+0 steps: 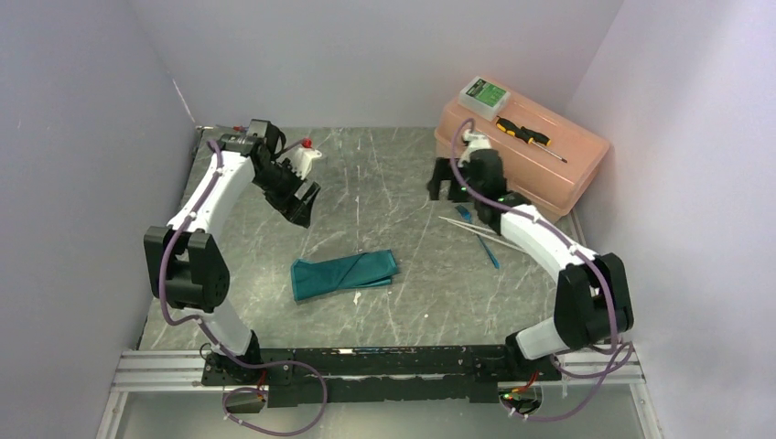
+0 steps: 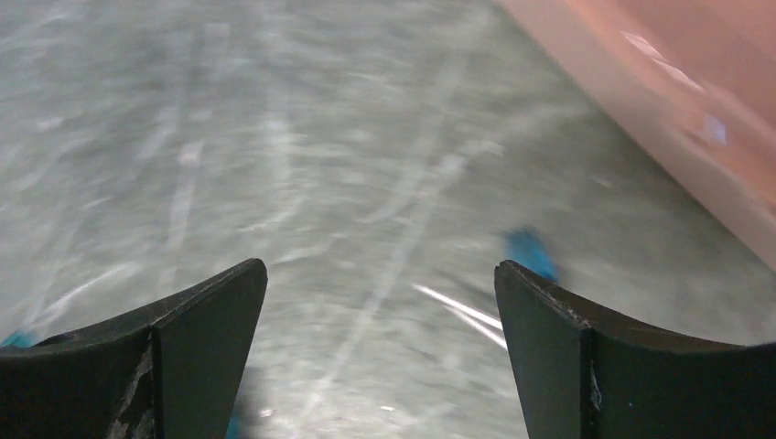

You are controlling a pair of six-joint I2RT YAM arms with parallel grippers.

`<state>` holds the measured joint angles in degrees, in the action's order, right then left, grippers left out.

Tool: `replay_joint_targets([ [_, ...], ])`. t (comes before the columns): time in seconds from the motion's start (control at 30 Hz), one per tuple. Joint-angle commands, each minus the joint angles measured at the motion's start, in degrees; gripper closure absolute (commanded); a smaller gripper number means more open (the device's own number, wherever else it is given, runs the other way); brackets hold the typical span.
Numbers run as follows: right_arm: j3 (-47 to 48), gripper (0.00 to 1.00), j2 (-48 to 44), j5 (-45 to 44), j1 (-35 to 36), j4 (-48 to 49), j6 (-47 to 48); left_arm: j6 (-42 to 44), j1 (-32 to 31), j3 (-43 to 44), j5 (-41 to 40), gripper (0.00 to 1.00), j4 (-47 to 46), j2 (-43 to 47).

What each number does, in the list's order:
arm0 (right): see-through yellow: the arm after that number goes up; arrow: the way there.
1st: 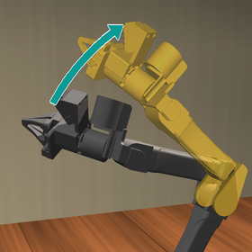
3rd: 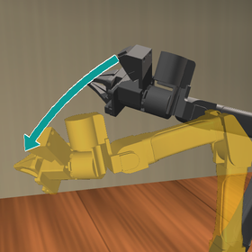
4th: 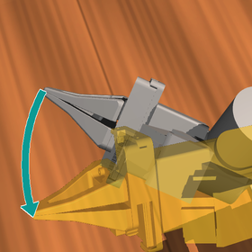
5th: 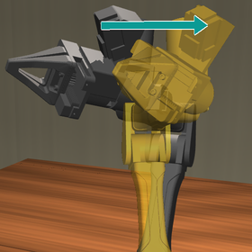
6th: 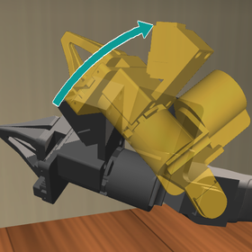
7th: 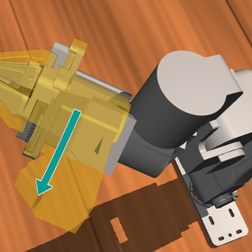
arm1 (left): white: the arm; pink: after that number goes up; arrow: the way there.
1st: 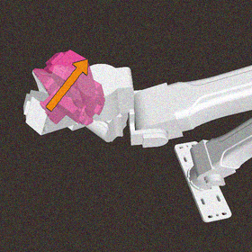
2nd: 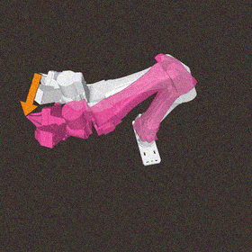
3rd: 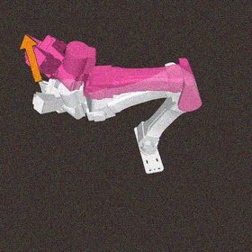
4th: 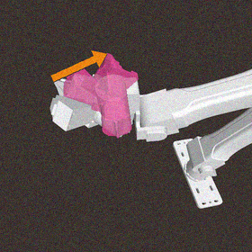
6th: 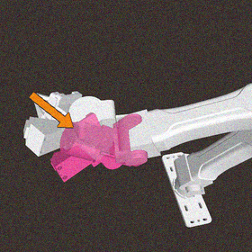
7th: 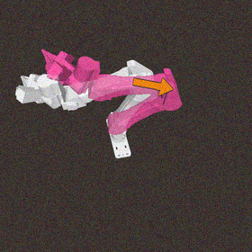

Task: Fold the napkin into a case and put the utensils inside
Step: Pick up the utensils from the corner of the board.

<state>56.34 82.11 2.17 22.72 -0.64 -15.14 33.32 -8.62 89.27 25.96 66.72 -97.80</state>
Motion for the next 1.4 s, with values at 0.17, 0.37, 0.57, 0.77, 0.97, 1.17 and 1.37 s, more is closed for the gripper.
replay_joint_targets([
  [0.17,7.3,0.0,3.8,-25.7,-2.7,-23.6,-1.8,-9.2,7.7,2.9,-0.1,0.06,-13.1,4.3],
  [0.37,4.9,0.04,3.4,-30.9,-1.4,-25.4,1.6,-8.1,8.4,8.8,4.9,0.08,-8.2,0.1],
  [0.57,5.8,0.1,9.2,-26.3,5.5,-23.9,12.6,-10.8,10.3,6.4,3.0,0.09,-14.2,3.5],
  [0.77,8.1,0.16,17.5,-31.7,11.3,-20.5,17.9,-10.4,10.5,6.9,3.9,0.1,-12.1,3.0],
  [0.97,12.7,0.33,24.6,-37.6,12.5,-15.4,20.2,-10.2,10.9,6.3,3.7,0.11,-11.5,3.1],
  [1.17,15.0,0.44,28.5,-42.9,13.9,-13.5,23.3,-10.5,11.3,5.9,3.7,0.1,-12.1,4.0],
  [1.37,14.2,0.47,28.4,-43.4,14.1,-14.7,23.4,-10.3,11.6,5.8,3.7,0.1,-11.8,3.9],
])
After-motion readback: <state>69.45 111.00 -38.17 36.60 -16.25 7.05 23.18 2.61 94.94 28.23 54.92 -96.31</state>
